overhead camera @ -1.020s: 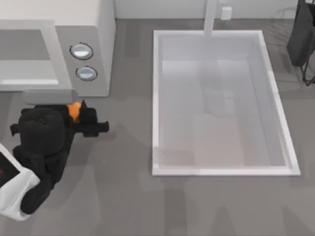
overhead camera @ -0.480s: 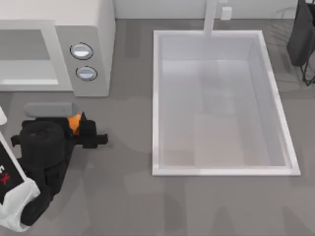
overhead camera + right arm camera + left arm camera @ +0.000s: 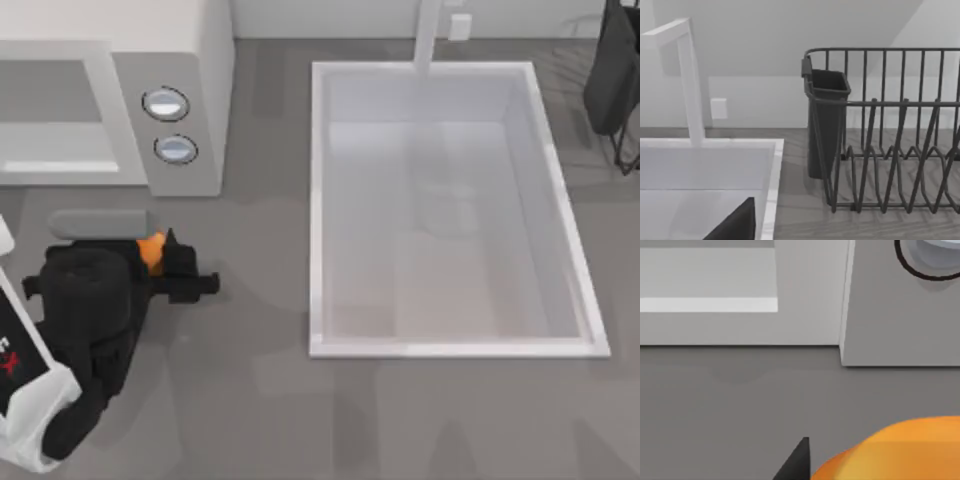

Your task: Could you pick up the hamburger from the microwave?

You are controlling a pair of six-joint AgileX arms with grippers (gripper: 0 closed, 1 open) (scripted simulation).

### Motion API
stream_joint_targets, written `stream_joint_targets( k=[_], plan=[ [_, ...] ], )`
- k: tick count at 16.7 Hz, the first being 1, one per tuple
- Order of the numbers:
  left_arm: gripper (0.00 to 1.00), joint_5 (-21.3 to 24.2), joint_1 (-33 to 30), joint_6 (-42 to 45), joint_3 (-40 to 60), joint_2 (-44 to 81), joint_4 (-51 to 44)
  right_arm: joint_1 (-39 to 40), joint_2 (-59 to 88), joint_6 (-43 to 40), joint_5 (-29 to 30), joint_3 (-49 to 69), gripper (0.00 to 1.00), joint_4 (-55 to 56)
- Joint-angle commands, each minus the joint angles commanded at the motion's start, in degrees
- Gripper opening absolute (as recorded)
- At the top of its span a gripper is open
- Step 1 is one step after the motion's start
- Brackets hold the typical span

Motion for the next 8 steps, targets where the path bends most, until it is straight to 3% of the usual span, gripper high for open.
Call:
stream_joint_targets(
  k=[4,8],
  plan=[
    [0.98,0.00,0.00,0.00,0.00,0.00,0.00,0.00,0.00,0.00,0.00,0.00,1.00,0.00],
    [1.00,0.00,0.00,0.00,0.00,0.00,0.00,0.00,0.00,0.00,0.00,0.00,1.00,0.00]
  ],
)
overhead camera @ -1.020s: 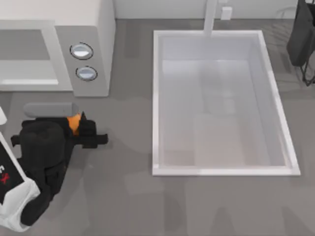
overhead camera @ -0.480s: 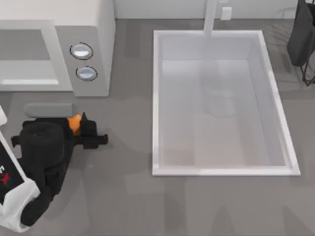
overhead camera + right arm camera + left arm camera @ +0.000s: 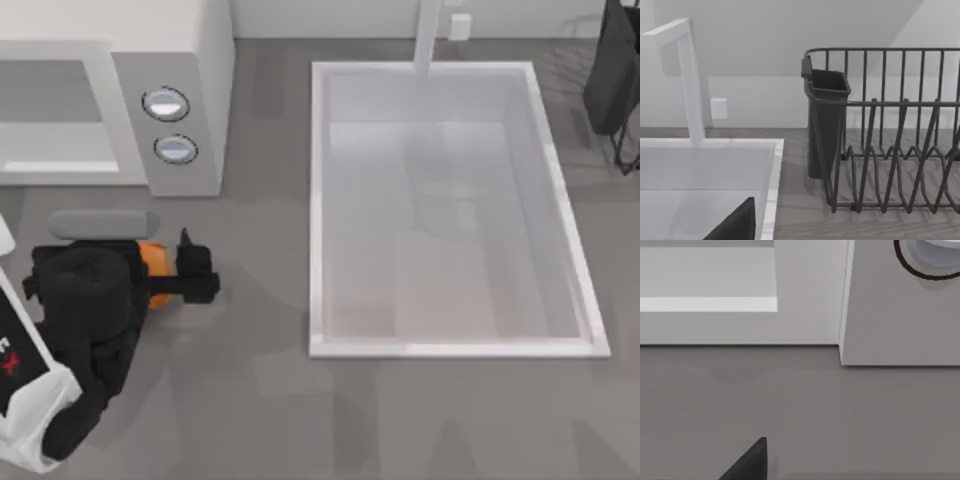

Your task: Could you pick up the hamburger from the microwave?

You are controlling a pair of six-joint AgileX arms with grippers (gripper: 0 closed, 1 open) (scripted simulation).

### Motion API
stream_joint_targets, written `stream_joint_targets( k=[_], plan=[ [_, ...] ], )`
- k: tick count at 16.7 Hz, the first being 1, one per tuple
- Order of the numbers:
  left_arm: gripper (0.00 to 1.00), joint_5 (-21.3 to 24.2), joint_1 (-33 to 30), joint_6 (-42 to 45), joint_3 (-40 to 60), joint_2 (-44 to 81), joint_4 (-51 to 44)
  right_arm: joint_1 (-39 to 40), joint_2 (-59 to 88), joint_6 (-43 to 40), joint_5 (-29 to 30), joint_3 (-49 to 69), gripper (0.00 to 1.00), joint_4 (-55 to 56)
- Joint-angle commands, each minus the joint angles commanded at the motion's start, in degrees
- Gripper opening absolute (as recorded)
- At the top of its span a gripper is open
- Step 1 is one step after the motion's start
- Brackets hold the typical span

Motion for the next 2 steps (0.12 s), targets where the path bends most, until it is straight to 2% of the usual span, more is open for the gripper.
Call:
stream_joint_targets(
  k=[2],
  plan=[
    [1.00,0.00,0.00,0.00,0.00,0.00,0.00,0.00,0.00,0.00,0.00,0.00,1.00,0.00]
  ],
)
